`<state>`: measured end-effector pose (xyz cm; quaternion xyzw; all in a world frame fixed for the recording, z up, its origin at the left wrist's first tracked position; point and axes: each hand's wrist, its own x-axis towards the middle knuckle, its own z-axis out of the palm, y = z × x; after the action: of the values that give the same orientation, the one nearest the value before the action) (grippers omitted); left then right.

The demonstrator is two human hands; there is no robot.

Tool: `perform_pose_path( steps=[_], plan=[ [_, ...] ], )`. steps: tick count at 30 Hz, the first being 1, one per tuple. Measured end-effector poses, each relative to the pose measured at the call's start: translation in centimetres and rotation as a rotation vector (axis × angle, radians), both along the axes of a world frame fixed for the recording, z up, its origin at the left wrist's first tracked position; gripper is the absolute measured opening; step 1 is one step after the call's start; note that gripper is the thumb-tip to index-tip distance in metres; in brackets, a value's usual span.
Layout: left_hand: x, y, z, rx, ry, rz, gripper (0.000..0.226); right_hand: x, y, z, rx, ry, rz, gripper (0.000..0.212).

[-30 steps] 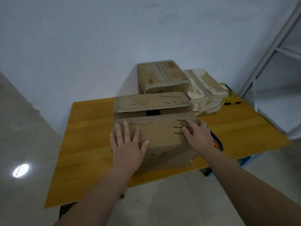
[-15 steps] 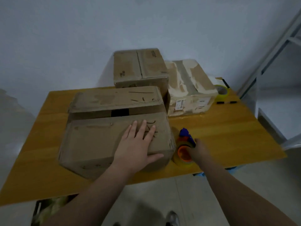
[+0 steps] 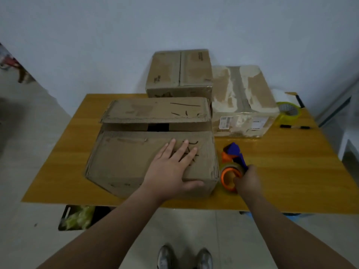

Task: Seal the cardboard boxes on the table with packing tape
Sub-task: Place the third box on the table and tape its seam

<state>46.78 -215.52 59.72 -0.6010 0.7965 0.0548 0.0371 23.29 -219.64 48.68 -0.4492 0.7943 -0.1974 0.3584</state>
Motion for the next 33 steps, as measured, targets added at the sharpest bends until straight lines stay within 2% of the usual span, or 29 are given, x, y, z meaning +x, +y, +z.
perform_pose_path(
  steps=[3,6,7,8,10,11,13,15,18,21,25,29,33],
  plan=[
    [-1.0,-0.1,0.5,0.033,-0.001,0.025,0.093,-0.7,-0.9,4.7,-0.299,-0.116,-0.124,0.041],
    [-2.5,0.0,2.3,0.116,0.071,0.065,0.088,-1.4,-1.5,9.7,-0.576,-0.089,-0.015,0.042],
    [-3.2,0.0,3.5,0.166,0.181,0.108,0.085,-1.6,-1.4,11.4,-0.645,-0.072,0.042,0.042],
    [-4.0,-0.1,5.1,0.225,0.386,0.188,0.085,-1.7,-1.4,12.9,-0.697,-0.047,0.093,0.045],
    [-5.4,-0.8,8.4,0.356,0.945,0.407,0.091,-1.6,-1.1,15.4,-0.769,0.025,0.180,0.056],
    [-5.8,-1.1,10.1,0.415,1.153,0.480,0.094,-1.5,-1.0,16.2,-0.802,0.058,0.217,0.061],
    [-6.0,-1.8,12.7,0.455,1.353,0.545,0.096,-1.0,-0.8,17.5,-0.850,0.084,0.292,0.064],
    [-5.5,-2.0,14.1,0.424,1.383,0.557,0.089,-0.2,-0.6,18.2,-0.857,0.103,0.342,0.064],
    [-4.2,-1.9,15.1,0.361,1.313,0.531,0.076,0.9,-0.6,18.4,-0.870,0.183,0.395,0.062],
    [-2.8,-1.9,15.7,0.312,1.266,0.505,0.054,1.9,-0.8,18.3,-0.911,0.119,0.436,0.064],
    [-0.7,-1.6,16.3,0.291,1.220,0.470,0.040,3.4,-1.2,18.0,-0.923,0.032,0.507,0.063],
    [2.5,-1.9,17.3,0.293,1.214,0.502,0.019,5.2,-1.8,18.6,-0.869,0.174,0.709,0.071],
    [6.0,-2.8,18.6,0.281,1.074,0.520,0.020,8.8,-2.2,19.5,-0.687,-0.140,0.957,0.090]
  ],
)
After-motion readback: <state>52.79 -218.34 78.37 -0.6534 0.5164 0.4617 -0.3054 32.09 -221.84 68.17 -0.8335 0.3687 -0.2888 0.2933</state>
